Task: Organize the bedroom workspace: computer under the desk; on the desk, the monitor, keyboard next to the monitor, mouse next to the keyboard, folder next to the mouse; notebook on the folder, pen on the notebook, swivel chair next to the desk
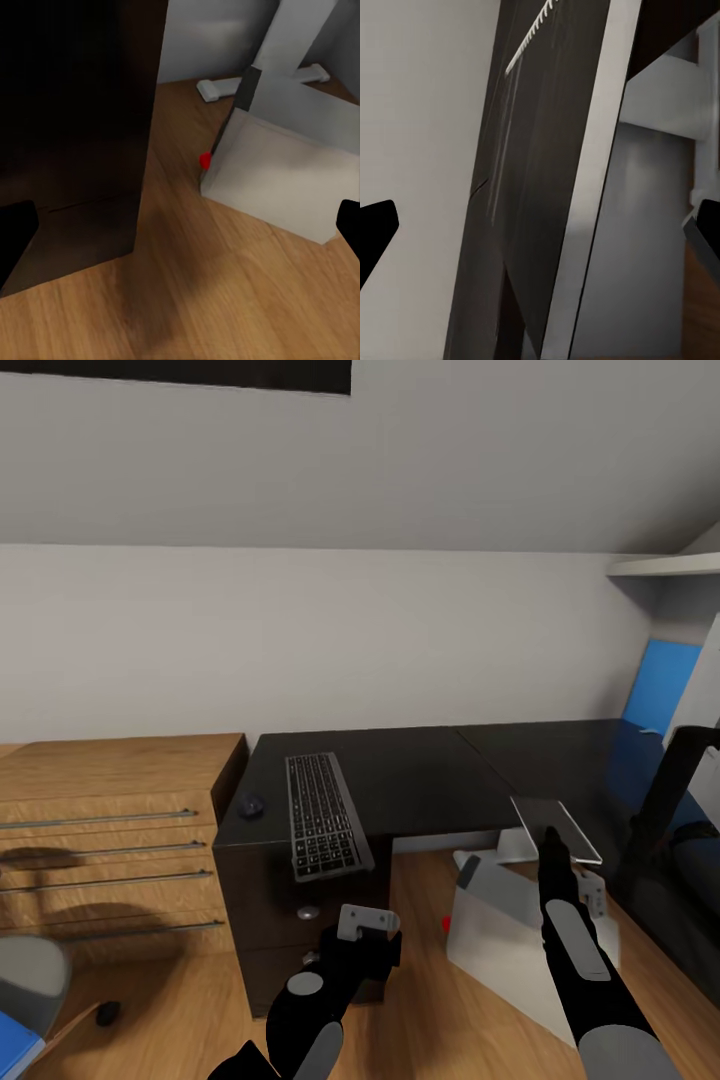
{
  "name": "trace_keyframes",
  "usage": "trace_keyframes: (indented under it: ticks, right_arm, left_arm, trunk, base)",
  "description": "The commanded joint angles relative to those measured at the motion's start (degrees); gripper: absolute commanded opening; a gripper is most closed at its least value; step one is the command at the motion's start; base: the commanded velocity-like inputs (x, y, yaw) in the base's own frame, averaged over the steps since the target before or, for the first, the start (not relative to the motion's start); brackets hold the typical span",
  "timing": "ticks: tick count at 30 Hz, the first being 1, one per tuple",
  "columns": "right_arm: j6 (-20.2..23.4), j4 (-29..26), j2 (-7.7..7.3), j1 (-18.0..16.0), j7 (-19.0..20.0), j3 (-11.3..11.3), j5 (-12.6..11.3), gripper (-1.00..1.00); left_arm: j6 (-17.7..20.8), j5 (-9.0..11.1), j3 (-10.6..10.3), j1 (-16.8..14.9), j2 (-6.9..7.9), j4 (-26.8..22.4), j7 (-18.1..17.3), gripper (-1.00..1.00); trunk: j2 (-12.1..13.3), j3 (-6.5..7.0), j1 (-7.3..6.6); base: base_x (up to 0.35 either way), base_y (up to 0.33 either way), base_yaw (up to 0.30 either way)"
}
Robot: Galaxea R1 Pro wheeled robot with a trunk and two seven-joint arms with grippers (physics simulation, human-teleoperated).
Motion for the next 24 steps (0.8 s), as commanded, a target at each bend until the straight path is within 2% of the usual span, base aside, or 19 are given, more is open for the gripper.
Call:
trace_keyframes:
  ticks: [1, 21, 22, 24]
  right_arm:
    - [-0.25, -0.06, -0.03, -0.03, -0.15, 0.10, -0.45, 1.00]
    - [1.40, 0.03, -0.06, -0.03, -0.51, 0.14, -0.52, 1.00]
    - [1.40, 0.03, -0.06, -0.03, -0.61, 0.15, -0.52, -1.00]
    - [1.36, -0.01, -0.06, -0.03, -1.41, 0.18, -0.53, -1.00]
  left_arm:
    - [0.11, 0.60, -0.08, -0.04, 0.00, -0.06, 0.57, 1.00]
    - [0.11, 0.69, -0.06, -0.05, 0.00, -0.06, 0.60, 1.00]
    - [0.11, 0.69, -0.06, -0.05, 0.00, -0.06, 0.60, 1.00]
    - [0.11, 0.69, -0.08, -0.05, 0.00, -0.06, 0.60, 1.00]
  trunk:
    - [-0.03, -0.06, 0.01]
    - [-0.03, -0.06, 0.01]
    - [-0.03, -0.06, 0.01]
    - [-0.03, -0.06, 0.01]
  base:
    - [0.129, 0.000, 0.000]
    - [0.016, 0.000, 0.000]
    - [0.000, 0.000, 0.000]
    - [0.000, 0.000, 0.000]
